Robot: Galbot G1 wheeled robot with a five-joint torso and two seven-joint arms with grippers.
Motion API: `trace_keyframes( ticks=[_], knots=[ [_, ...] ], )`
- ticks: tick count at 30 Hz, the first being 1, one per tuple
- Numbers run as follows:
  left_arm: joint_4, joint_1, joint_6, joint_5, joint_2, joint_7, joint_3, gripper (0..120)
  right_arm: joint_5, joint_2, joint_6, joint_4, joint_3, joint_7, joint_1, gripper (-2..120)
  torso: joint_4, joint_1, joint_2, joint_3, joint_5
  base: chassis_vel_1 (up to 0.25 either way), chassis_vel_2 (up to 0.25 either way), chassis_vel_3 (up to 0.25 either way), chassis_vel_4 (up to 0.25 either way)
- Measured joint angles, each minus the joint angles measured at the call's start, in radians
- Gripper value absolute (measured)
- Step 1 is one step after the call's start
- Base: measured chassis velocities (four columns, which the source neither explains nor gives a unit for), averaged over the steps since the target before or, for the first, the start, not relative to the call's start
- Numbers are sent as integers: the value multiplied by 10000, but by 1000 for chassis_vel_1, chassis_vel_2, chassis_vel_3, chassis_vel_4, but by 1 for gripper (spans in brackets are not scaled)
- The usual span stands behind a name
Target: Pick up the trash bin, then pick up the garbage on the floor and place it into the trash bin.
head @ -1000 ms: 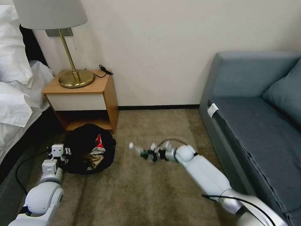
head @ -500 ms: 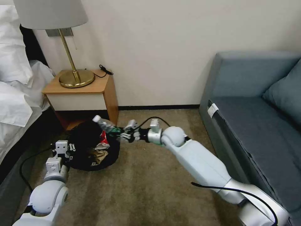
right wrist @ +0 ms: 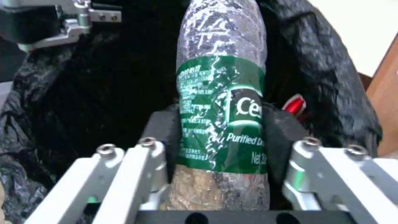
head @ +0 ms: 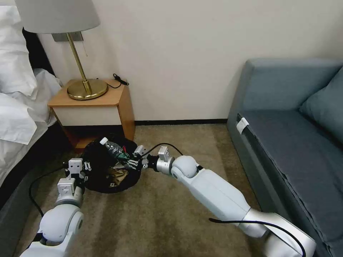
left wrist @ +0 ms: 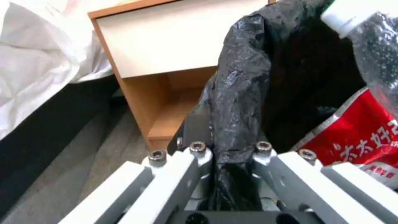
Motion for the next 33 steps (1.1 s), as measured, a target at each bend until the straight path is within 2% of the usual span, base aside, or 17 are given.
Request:
trace_keyframes(
  ticks=[5, 6, 8, 12, 14, 16, 19, 20, 22, 23, 24, 27, 28, 30, 31, 33],
  knots=[
    [4, -2, -1, -17, -41, -26, 9, 4, -60, -23, 0, 97, -15, 9, -53, 58, 0, 0, 0, 0, 0, 0, 0, 0, 0],
    [0, -4, -1, -29, -63, -40, 15, 4, -73, -40, -8, 194, -26, 11, -89, 67, 0, 0, 0, 0, 1, 0, 0, 0, 0],
    [-2, -4, -1, -49, -82, -71, 16, 4, -78, -57, -23, 361, -28, 25, -144, 75, 0, 1, 0, 0, 0, 0, 0, 0, 0],
    [16, 0, -1, -85, -89, -96, 6, 4, -73, -58, -41, 521, 4, 102, -202, 83, 1, 0, 0, 0, 1, 0, 0, 0, 0],
    [128, -18, -3, -256, -127, -201, -32, 4, -80, -49, -53, 732, 265, 300, -278, 95, 2, 0, 0, 0, 1, 0, 0, 0, 0],
    [178, -37, -9, -345, -159, -265, -65, 4, -80, -47, -69, 829, 476, 385, -318, 97, 2, 1, 0, 0, 1, 0, 0, 0, 0],
    [376, -103, -4, -1377, -433, -878, -347, 4, 43, -188, -217, 1231, 1735, 580, -575, 100, 1, 0, 0, 0, 3, 0, 0, 0, 0],
    [376, -103, -4, -1377, -433, -878, -347, 4, 43, -188, -217, 1231, 1735, 580, -575, 100, 1, 0, 0, 0, 3, 0, 0, 0, 0],
    [702, -248, 55, -2465, -711, -1673, -576, 4, 134, -439, -244, 1424, 2742, 590, -816, 100, 0, 0, 0, 0, 2, 0, 0, 0, 0],
    [702, -248, 55, -2465, -711, -1673, -576, 4, 134, -439, -244, 1424, 2742, 590, -816, 100, 0, 0, 0, 0, 2, 0, 0, 0, 0],
    [939, -320, 95, -3075, -814, -2030, -670, 4, 154, -595, -251, 1498, 3313, 572, -973, 100, -1, 1, 0, 0, 3, 0, 0, 0, 0],
    [1411, -385, 65, -3996, -890, -2308, -722, 4, 139, -857, -248, 1578, 4270, 323, -1328, 100, -1, 0, 0, 0, 3, 0, 0, 0, 0],
    [1411, -385, 65, -3996, -890, -2308, -722, 4, 139, -857, -248, 1578, 4270, 323, -1328, 100, -1, 0, 0, 0, 3, 0, 0, 0, 0],
    [1680, -441, -7, -4815, -905, -2371, -698, 4, 42, -928, -214, 1578, 4809, 68, -1585, 100, -2, 0, 0, 0, 3, 0, 0, 0, 0],
    [1680, -441, -7, -4815, -905, -2371, -698, 4, 42, -928, -214, 1578, 4809, 68, -1585, 100, -2, 0, 0, 0, 3, 0, 0, 0, 0],
    [1831, -483, -55, -5464, -938, -2378, -662, 4, -29, -916, -143, 1563, 5062, -46, -1779, 100, -1, 0, 0, 0, 3, 0, 0, 0, 0]
  ],
)
